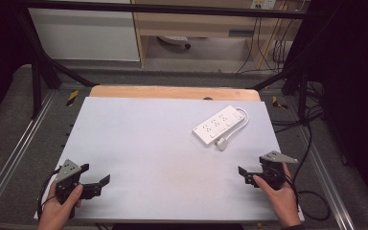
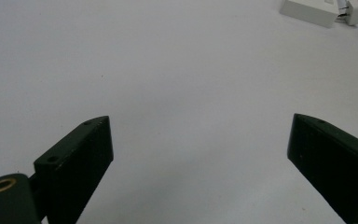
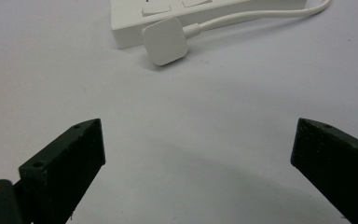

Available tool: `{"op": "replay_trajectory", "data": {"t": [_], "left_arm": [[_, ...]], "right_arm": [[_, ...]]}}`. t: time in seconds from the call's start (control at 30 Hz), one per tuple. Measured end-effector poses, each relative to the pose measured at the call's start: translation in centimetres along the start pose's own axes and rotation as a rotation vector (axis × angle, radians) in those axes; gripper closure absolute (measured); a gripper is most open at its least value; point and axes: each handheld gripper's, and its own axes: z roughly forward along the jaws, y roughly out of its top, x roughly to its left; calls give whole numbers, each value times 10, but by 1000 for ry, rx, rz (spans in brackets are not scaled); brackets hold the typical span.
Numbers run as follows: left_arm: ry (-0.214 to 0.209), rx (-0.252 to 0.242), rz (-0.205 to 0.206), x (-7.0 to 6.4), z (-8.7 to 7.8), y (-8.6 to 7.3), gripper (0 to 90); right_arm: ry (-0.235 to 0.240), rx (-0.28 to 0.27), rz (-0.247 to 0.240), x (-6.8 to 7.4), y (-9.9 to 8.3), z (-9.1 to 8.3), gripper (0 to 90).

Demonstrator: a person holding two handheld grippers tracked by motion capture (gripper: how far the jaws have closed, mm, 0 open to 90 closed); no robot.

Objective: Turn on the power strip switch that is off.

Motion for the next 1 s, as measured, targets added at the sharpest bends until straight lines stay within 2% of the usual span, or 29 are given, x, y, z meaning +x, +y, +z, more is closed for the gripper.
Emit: {"op": "replay_trajectory", "data": {"t": [0.27, 0.6, 0.73, 0.93, 1.0], "left_arm": [[0, 1, 0, 0, 0, 0, 67], [0, 0, -1, 2, 2, 2, 67], [0, 5, 10, 0, 4, 1, 67], [3, 9, 4, 1, 3, 0, 67], [1, 10, 5, 1, 3, 0, 67]], "right_arm": [[10, -19, 0, 1, 3, -3, 67], [14, -38, 5, 5, 9, -7, 65], [30, -45, 8, 10, 11, -7, 62], [36, -47, 0, 14, 14, -8, 64], [55, -53, 21, 15, 16, -9, 66]]}}
